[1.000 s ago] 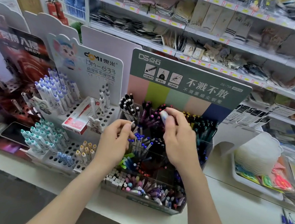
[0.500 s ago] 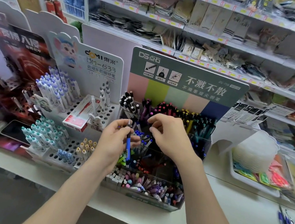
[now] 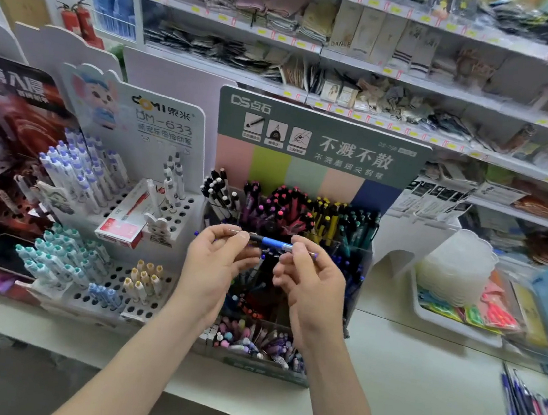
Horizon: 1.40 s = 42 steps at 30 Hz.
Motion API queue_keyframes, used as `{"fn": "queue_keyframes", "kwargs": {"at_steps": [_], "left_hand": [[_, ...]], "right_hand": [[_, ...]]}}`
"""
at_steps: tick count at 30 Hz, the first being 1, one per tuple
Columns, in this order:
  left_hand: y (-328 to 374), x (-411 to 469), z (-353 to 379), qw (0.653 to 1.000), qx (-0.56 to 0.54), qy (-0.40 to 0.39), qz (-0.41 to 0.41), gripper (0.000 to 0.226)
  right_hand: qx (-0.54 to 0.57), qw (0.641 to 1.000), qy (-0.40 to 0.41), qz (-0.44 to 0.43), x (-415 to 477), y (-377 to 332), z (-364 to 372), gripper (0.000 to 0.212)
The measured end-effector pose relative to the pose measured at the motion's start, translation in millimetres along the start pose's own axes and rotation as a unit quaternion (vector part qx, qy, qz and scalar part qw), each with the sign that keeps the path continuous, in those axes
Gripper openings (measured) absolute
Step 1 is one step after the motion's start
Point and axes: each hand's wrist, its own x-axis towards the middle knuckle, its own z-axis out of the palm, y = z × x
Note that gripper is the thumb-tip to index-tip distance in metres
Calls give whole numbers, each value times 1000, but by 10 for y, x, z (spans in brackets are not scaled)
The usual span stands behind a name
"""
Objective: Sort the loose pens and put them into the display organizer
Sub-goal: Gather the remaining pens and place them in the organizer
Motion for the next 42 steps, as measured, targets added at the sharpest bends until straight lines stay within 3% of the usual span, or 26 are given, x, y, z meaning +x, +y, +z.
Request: {"fn": "queue_keyframes", "kwargs": {"at_steps": [2,4,6,8,10,14,17,20,24,27,30,33,38,42], "left_hand": [[-61,-55,106,998,50,-23,-12,15],[-134,-119,199,991,123,-51,-14,17],[-232,-172,260,978,194,-73,-2,15],[-341,-208,306,959,264,-104,21,16],[-448,-230,354,933,333,-129,52,24],[-597,-295,456,888,419,-171,77,39],[-687,-349,476,868,447,-204,70,51],[-766,-395,479,862,456,-210,68,54],[-886,-437,547,865,456,-177,111,37],[-985,-466,663,873,439,-175,120,26],[-1099,-534,831,867,437,-217,96,21],[-1264,-614,1037,840,457,-280,81,19],[-1660,-700,1478,742,527,-410,65,18],[-2223,-799,2048,698,571,-429,49,19]], "right_hand": [[21,999,32,-32,0,-31,-99,20],[-65,986,102,-118,-8,-59,-263,24],[-189,931,206,-236,-11,-79,-487,22],[-320,843,286,-324,21,-40,-726,19],[-424,789,281,-344,108,75,-949,19],[-608,736,156,-254,254,291,-1175,16],[-569,769,142,-256,252,286,-1222,29],[-548,770,122,-302,185,279,-1271,16],[-505,805,98,-296,-1,273,-1321,32],[-460,835,135,-269,-143,216,-1433,40],[-451,872,126,-143,-224,164,-1674,35],[-456,885,92,-3,-238,119,-2032,31],[-490,854,62,164,-182,68,-2787,28],[-509,827,49,235,-129,84,-3647,35]]}}
